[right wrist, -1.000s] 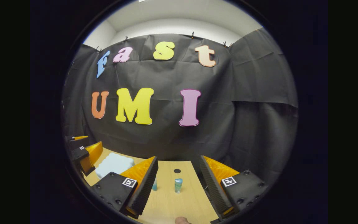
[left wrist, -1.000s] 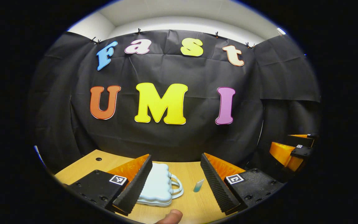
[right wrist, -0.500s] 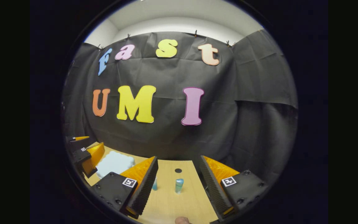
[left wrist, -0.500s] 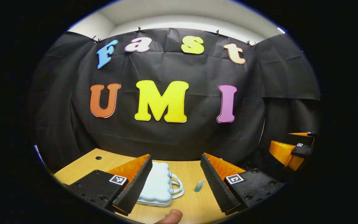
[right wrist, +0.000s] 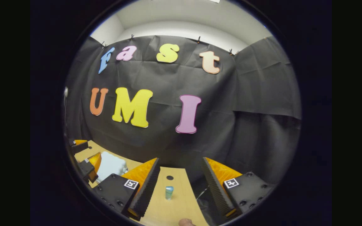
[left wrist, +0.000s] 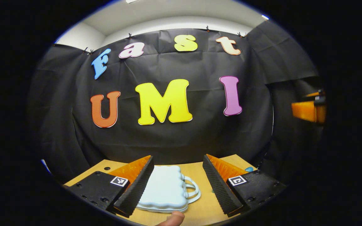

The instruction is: First open the suitcase, pack the skin care products into it, and then close the suitcase.

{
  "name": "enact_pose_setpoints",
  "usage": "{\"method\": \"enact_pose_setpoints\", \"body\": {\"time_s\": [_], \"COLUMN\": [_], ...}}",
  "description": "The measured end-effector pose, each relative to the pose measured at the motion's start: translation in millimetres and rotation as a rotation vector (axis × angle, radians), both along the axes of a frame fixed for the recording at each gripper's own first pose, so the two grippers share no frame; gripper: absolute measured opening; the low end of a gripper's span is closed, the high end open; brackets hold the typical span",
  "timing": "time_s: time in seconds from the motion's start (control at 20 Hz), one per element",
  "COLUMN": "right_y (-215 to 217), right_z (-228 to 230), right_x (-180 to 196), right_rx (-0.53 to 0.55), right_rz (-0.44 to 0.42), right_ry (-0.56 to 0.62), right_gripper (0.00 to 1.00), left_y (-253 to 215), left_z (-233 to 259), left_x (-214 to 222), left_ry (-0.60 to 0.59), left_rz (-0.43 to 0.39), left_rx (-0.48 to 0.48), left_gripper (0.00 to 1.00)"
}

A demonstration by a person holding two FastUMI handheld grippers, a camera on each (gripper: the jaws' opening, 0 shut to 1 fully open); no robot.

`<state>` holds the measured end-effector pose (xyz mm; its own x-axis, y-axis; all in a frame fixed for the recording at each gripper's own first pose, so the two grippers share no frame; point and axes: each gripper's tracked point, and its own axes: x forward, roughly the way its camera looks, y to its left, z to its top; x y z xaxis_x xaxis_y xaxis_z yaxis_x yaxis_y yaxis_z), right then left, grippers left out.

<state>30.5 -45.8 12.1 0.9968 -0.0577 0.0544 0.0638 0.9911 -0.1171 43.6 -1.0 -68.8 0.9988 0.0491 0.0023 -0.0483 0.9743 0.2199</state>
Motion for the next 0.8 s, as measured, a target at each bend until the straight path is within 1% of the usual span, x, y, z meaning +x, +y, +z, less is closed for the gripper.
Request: {"method": "enact_pose_setpoints", "body": {"time_s": [0.2,0.3,0.4,0.5,0.6,0.7,0.8], "right_y": [-33,-47,-59,-70,-79,-90,-102], "right_z": [0,-4,-12,-21,-29,-37,-44], "right_x": [5,9,13,20,31,40,52], "right_rx": [-0.023,-0.019,-0.007,0.01,0.028,0.041,0.054], "right_rz": [-0.051,-0.069,-0.081,-0.082,-0.077,-0.072,-0.068], "right_ry": [-0.013,-0.01,0.004,0.025,0.043,0.054,0.063], "right_gripper": [0.8,0.8,0.8,0.8,0.8,0.8,0.8], "left_y": [-4,-6,-5,-11,-16,-16,-16], "left_z": [-53,-77,-102,-125,-154,-183,-198], "left_x": [15,25,34,46,58,72,82], "left_ry": [0.049,0.066,0.099,0.114,0.155,0.199,0.236], "left_rz": [0.009,0.025,0.053,0.036,0.014,0.02,0.044], "left_rx": [0.158,0.292,0.469,0.622,0.731,0.812,0.9], "left_gripper": [1.0,0.99,0.99,0.99,0.98,0.98,0.98]}}
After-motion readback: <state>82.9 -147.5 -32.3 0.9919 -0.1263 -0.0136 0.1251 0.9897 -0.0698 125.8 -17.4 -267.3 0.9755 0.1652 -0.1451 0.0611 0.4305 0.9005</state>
